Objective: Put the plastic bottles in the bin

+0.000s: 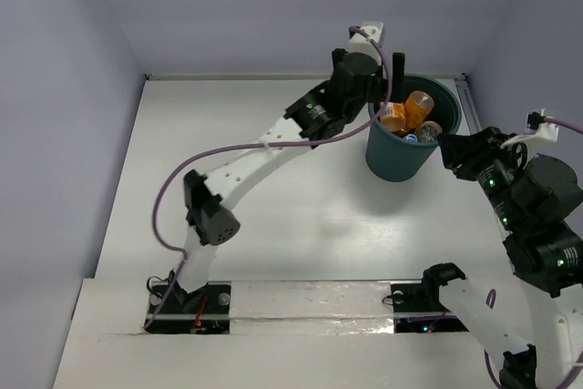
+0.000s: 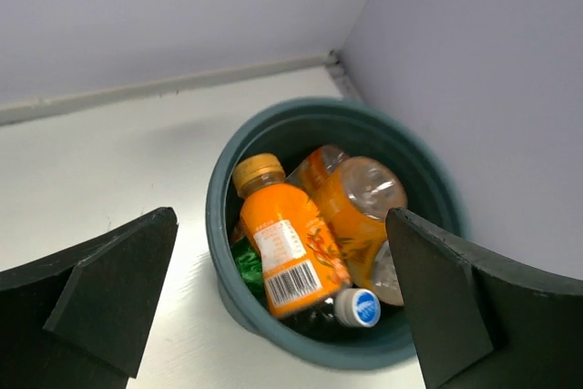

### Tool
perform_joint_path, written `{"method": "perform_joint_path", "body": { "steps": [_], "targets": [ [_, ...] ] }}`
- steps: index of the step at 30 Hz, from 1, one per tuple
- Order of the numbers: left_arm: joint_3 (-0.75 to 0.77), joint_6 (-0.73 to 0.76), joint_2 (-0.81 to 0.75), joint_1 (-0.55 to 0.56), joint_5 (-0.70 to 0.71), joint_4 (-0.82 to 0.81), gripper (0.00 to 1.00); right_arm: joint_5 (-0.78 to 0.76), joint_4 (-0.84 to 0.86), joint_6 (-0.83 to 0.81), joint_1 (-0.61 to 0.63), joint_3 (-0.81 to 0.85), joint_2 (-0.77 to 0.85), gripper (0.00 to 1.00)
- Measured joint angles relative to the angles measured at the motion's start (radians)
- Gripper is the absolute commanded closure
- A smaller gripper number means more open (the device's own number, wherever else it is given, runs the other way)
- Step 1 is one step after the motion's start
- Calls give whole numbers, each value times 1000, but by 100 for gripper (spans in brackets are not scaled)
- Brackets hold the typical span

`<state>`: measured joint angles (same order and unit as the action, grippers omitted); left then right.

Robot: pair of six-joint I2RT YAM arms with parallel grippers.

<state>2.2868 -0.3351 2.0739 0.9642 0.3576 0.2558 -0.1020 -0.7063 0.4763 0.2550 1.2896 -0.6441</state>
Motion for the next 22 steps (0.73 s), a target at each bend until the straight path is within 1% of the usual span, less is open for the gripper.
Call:
{"method": "perform_joint_path", "body": {
  "steps": [2,3,4,5,6,10,15,17,19,22],
  "targets": [
    [-62,-10,-106,0,-2,5,1,18,10,3,0,10,1,48],
    [-104,-15,-174,0,-2,5,1,31,19,5,0,16,2,41],
    [-149,-18,-245,0,-1,7,1,46,27,10,0,23,2,18],
    [-200,-22,-328,0,2,15,1,63,39,19,0,32,3,8],
    [-242,-23,-404,0,10,18,1,77,51,18,0,43,3,1],
    [-404,-31,-743,0,72,40,1,77,91,17,0,127,2,0],
    [-536,-56,-1059,0,192,95,1,-23,151,-2,0,263,16,0],
    [-579,-64,-1157,0,235,104,1,-63,182,-12,0,295,32,0],
    [-614,-66,-1223,-1,275,114,1,-104,222,-23,0,309,55,0],
    [-636,-68,-1257,-2,317,140,1,-137,255,-32,0,322,71,0]
  ]
}}
